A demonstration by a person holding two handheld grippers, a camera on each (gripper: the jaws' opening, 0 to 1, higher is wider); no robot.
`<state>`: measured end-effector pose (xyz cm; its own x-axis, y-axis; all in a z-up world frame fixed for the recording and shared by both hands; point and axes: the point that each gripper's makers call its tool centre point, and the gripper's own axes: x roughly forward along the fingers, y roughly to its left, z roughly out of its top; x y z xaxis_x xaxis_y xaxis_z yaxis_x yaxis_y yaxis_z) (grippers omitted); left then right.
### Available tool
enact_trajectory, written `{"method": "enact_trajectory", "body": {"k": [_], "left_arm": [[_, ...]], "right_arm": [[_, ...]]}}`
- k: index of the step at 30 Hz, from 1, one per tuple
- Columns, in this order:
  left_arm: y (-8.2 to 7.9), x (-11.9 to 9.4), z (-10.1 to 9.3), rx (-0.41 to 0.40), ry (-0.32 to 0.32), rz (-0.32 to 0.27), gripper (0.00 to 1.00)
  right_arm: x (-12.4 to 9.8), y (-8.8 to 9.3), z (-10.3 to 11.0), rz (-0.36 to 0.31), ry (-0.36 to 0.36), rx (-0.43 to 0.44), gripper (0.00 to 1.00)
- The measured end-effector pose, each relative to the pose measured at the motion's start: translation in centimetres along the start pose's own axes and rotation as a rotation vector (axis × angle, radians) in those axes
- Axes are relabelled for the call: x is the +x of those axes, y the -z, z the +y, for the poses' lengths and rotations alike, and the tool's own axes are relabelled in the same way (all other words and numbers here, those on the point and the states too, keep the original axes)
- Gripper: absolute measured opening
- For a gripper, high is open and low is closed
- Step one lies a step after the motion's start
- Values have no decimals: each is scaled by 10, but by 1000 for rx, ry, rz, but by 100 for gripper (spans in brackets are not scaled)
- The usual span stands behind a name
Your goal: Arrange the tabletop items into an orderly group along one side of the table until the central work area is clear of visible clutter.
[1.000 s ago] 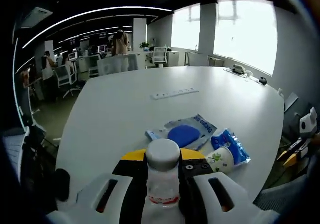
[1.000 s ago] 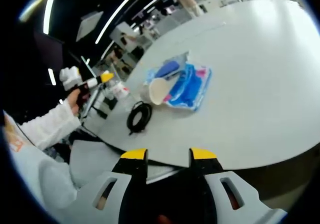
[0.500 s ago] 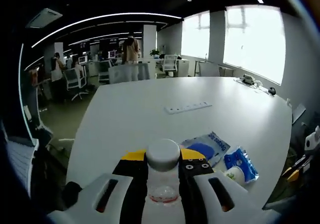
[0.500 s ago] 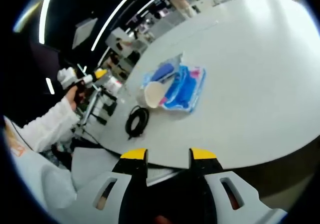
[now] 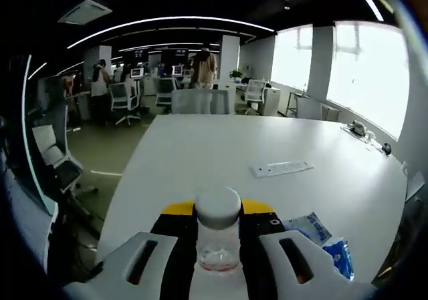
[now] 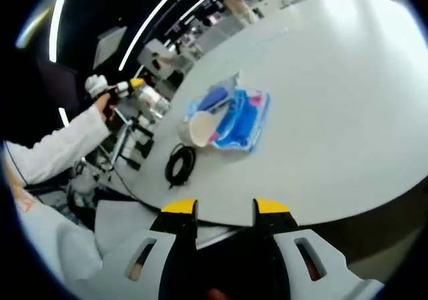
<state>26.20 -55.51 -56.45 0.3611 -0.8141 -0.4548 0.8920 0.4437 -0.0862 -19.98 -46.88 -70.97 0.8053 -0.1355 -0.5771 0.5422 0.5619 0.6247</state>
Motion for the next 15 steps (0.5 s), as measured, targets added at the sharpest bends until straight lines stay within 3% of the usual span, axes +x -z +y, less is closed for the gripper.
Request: {"method": "enact_trajectory", "body": {"k": [10, 15], "left_arm": [[-21, 42, -11, 24, 11, 28, 21], [-23, 62, -16, 34, 9, 55, 21]], "right_arm": [[-1, 1, -4, -3, 21, 25, 30], [2, 1, -4, -2, 27, 30, 30]]}}
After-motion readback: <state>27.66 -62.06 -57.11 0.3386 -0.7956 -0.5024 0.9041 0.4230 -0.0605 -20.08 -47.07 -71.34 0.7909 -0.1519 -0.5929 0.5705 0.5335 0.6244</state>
